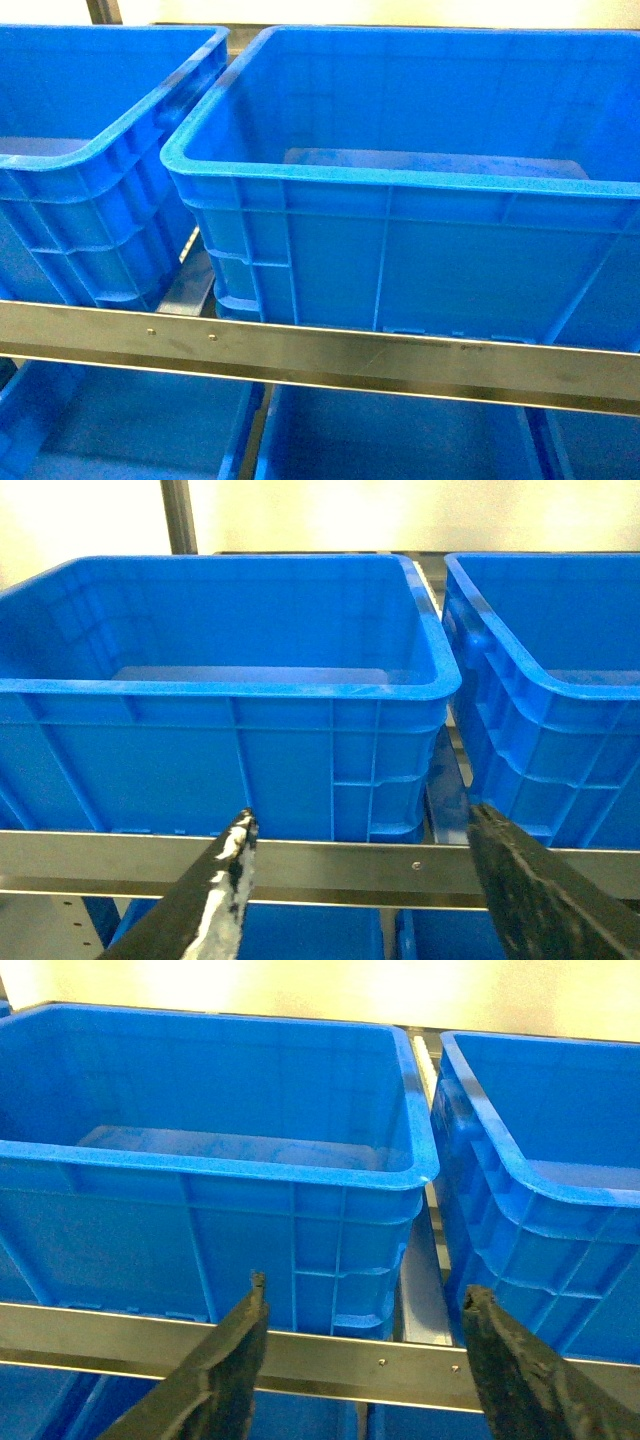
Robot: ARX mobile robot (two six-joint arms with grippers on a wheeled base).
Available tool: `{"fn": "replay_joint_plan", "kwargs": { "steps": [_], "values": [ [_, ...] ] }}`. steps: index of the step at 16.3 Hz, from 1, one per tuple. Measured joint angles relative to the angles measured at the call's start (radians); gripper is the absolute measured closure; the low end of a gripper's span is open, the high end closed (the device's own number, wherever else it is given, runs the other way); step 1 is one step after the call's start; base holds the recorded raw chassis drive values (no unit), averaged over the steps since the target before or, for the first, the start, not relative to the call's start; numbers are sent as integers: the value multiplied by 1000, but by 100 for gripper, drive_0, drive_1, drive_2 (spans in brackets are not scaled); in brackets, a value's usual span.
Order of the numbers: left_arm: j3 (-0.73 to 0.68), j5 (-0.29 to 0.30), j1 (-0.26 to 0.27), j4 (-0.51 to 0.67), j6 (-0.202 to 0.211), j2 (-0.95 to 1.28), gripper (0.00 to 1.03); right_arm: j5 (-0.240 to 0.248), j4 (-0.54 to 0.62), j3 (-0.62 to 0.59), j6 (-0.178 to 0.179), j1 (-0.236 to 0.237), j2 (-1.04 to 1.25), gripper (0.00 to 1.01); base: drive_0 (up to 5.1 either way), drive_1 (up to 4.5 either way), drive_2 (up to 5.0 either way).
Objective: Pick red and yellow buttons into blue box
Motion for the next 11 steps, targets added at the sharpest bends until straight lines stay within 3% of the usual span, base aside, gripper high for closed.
{"fn": "replay_joint_plan", "kwargs": {
  "steps": [3,11],
  "values": [
    [0,0,0,0,0,0,6,0,0,0,0,0,0,5,0,0,0],
    [0,0,0,0,0,0,5,0,0,0,0,0,0,3,0,0,0]
  ]
}}
